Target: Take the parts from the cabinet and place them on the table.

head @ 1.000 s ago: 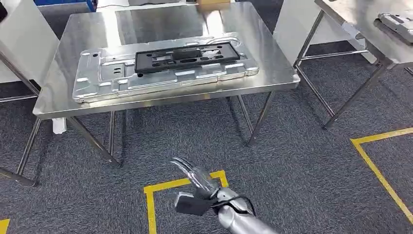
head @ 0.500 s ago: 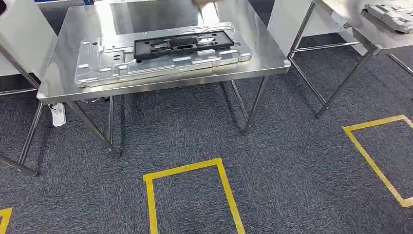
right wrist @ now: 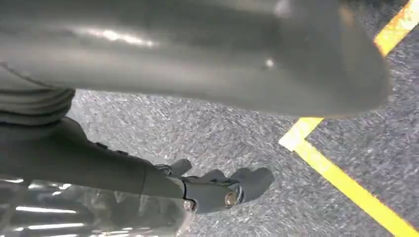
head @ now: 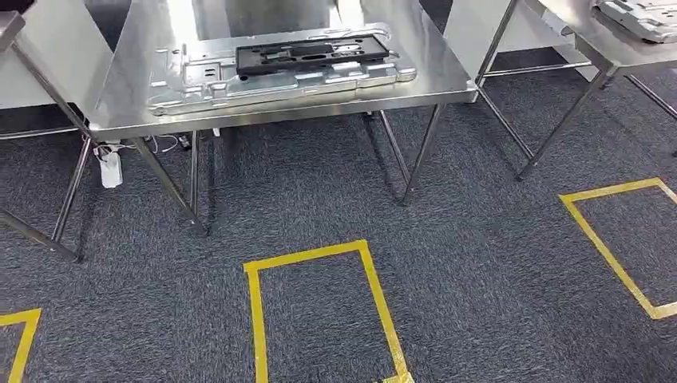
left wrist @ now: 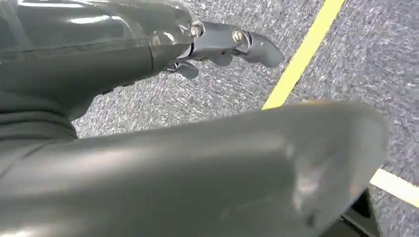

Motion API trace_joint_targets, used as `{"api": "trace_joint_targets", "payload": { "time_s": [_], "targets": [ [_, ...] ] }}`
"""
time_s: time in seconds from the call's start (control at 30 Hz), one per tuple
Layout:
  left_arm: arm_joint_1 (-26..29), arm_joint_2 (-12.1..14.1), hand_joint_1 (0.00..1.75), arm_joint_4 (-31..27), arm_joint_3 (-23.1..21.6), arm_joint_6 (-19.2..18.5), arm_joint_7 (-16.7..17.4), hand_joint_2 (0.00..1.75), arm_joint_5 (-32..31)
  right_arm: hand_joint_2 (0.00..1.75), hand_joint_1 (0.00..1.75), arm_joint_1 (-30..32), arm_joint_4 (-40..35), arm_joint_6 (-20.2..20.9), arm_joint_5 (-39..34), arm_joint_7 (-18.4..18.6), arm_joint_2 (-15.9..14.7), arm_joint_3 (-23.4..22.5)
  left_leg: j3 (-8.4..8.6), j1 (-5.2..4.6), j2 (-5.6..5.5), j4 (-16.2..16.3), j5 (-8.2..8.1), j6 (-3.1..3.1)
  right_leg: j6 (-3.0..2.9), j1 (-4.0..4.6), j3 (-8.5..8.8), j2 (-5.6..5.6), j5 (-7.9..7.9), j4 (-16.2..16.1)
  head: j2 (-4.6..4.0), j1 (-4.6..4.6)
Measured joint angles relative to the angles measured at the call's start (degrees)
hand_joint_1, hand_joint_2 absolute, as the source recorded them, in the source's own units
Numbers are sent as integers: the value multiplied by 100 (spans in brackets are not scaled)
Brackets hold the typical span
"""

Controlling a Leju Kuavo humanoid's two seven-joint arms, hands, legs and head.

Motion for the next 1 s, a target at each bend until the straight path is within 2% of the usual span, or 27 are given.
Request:
{"api": "trace_joint_targets", "payload": {
  "time_s": [0.07, 0.1, 0.13, 0.17, 0.2, 0.23, 0.27, 0.3, 0.33, 0.4, 0.43, 0.47, 0.5, 0.53, 0.6, 0.63, 0.67, 0.7, 0.73, 0.77, 0.8, 0.83, 0.87, 0.9, 0.93, 0.97, 1.0],
  "targets": [
    [-3, 0, 0, 2, -13, -2, 33, 0, -6, 0, 0, -4, 20, 33, 24, 88, 0, 0, -38, 26, 6, -67, 151, -66, -22, 42, -104, 5, 61, 46, 0, -11],
    [20, 0, 0, 17, -15, -2, 44, 0, -8, 0, 0, 19, 46, 50, 26, 134, 0, 2, -64, 13, -5, -63, 154, -107, -84, -23, -203, -3, 152, 6, -2, -13],
    [23, 2, 0, 20, -15, 0, 57, 0, -6, 0, 0, 32, 61, 68, 28, 165, -4, 2, -113, 43, -30, 11, -55, -115, -111, -38, -262, -36, 220, 12, 0, -35],
    [45, 4, 0, 24, -15, -4, 72, 0, -9, 0, 0, 57, 70, 81, 28, 182, -20, 2, -160, 40, -29, 220, -431, -107, -167, -29, -337, -39, 275, 13, 0, -55],
    [61, 4, 0, 26, -20, -4, 79, 0, -13, 0, 0, 76, 74, 101, 37, 186, -37, 2, -218, 53, -30, 601, -841, -111, -206, -16, -416, -41, 340, 14, 0, -92],
    [62, 7, 0, 28, -20, -2, 91, 0, -11, 0, 0, 85, 81, 100, 41, 204, -46, 2, -264, 41, -38, 1040, -1147, -113, -211, -7, -498, -41, 412, 20, 0, -111],
    [59, 9, 0, 31, -20, 0, 101, 0, -11, 0, 0, 92, 87, 103, 42, 221, -48, 2, -284, 38, -40, 1435, -1263, -120, -217, 1, -590, -41, 481, 35, 0, -116],
    [60, 15, 0, 31, -20, 0, 111, 0, -9, 0, 0, 103, 96, 103, 44, 234, -48, 2, -253, 39, -40, 1684, -1164, -128, -217, 4, -699, -42, 541, 68, 0, -122],
    [64, 15, 0, 31, -20, 2, 116, 0, -6, 0, 0, 115, 98, 105, 44, 239, -52, 2, -145, 45, -39, 1691, -937, -133, -209, 1, -811, -45, 589, 114, 0, -129],
    [69, 24, 0, 31, -20, 13, 118, 0, -4, 0, 0, 140, 98, 116, 57, 239, -55, 2, 401, 69, -38, 1062, -526, -148, -177, -22, -1044, -46, 662, 250, 0, -131],
    [59, 31, 0, 31, -20, 17, 118, 0, -2, 0, 0, 140, 98, 118, 59, 236, -55, 4, 756, 85, -37, 562, -562, -153, -151, -26, -1100, -45, 682, 327, 0, -140],
    [44, 31, 0, 31, -22, 22, 116, 0, 0, 0, 0, 143, 98, 118, 68, 234, -55, 4, 1057, 69, -35, 34, -756, -165, -129, 9, -1184, -44, 694, 413, 0, -160],
    [31, 31, 0, 31, -22, 28, 118, 0, 0, 0, 0, 144, 98, 118, 77, 225, -55, 7, 1173, 62, -53, -189, -907, -135, -94, 8, -1229, -46, 751, 447, 0, -153],
    [31, 33, 0, 33, -20, 37, 116, 0, 2, 0, 0, 139, 98, 118, 79, 217, -55, 9, 1113, 59, -76, -178, -897, -127, -69, 3, -1263, -49, 816, 449, 0, -153],
    [50, 33, 0, 33, -20, 52, 116, 0, 16, 0, 0, 143, 98, 118, 88, 184, -55, 9, 1023, 37, -75, -152, -812, -34, -13, -2, -1292, -43, 916, 440, 0, -147],
    [53, 33, 0, 37, -20, 50, 114, 0, 15, 0, 0, 139, 105, 118, 94, 175, -55, 11, 989, 66, -37, -154, -764, 21, 20, -32, -1313, -41, 825, 463, 0, -151],
    [51, 33, 0, 39, -20, 52, 107, 0, 15, 0, 0, 135, 105, 118, 111, 158, -46, 15, 894, 59, -33, -150, -679, 89, 48, -35, -1377, -32, 435, 658, 0, -127],
    [48, 33, 0, 37, -20, 55, 98, 0, 15, 0, 0, 126, 105, 114, 120, 151, -37, 22, 814, 58, -31, -147, -616, 107, 52, -43, -1459, -30, 82, 996, 0, -107],
    [48, 33, 0, 37, -20, 57, 94, 0, 18, 0, 0, 111, 105, 114, 127, 147, -31, 26, 729, 58, -28, -142, -549, 113, 56, -51, -1548, -29, -216, 1406, 0, -92],
    [49, 33, 0, 37, -20, 59, 92, 0, 20, 0, 0, 94, 105, 111, 129, 140, -31, 31, 629, 58, -17, -133, -480, 111, 62, -59, -1619, -29, -397, 1814, 0, -85],
    [48, 33, 0, 37, -20, 59, 92, 0, 24, 0, 0, 83, 105, 111, 136, 140, -31, 31, 525, 58, -10, -114, -415, 108, 65, -66, -1616, -29, -376, 2070, 0, -83],
    [48, 33, 0, 37, -20, 59, 90, 0, 26, 0, 0, 76, 105, 109, 140, 140, -31, 31, 414, 61, -7, -90, -352, 100, 71, -72, -1515, -29, -188, 2098, 0, -79],
    [48, 33, 0, 39, -20, 61, 90, 0, 26, 0, 0, 66, 105, 109, 147, 140, -31, 31, 312, 65, -7, -68, -292, 85, 73, -78, -1321, -29, 63, 1918, 0, -66],
    [48, 33, 0, 39, -20, 63, 87, 0, 29, 0, 0, 57, 105, 107, 158, 140, -31, 31, 228, 72, -10, -56, -234, 62, 71, -80, -1042, -29, 259, 1573, 0, -55],
    [47, 33, 0, 37, -20, 68, 83, 0, 29, 0, 0, 39, 105, 107, 164, 145, -31, 31, 163, 77, -17, -46, -171, 31, 67, -81, -664, -25, 312, 1067, 0, -48],
    [47, 33, 0, 35, -20, 72, 85, 0, 33, 0, 0, 21, 105, 107, 171, 158, -31, 33, 126, 60, -25, -42, -125, -12, 55, -77, -257, -1, 186, 547, 0, -22],
    [43, 33, 0, 35, -20, 81, 83, 0, 33, 0, 0, 5, 105, 105, 177, 160, -31, 33, 100, 45, -24, -32, -71, -39, 38, -56, -32, 18, 62, 127, 0, 0]
  ]
}}
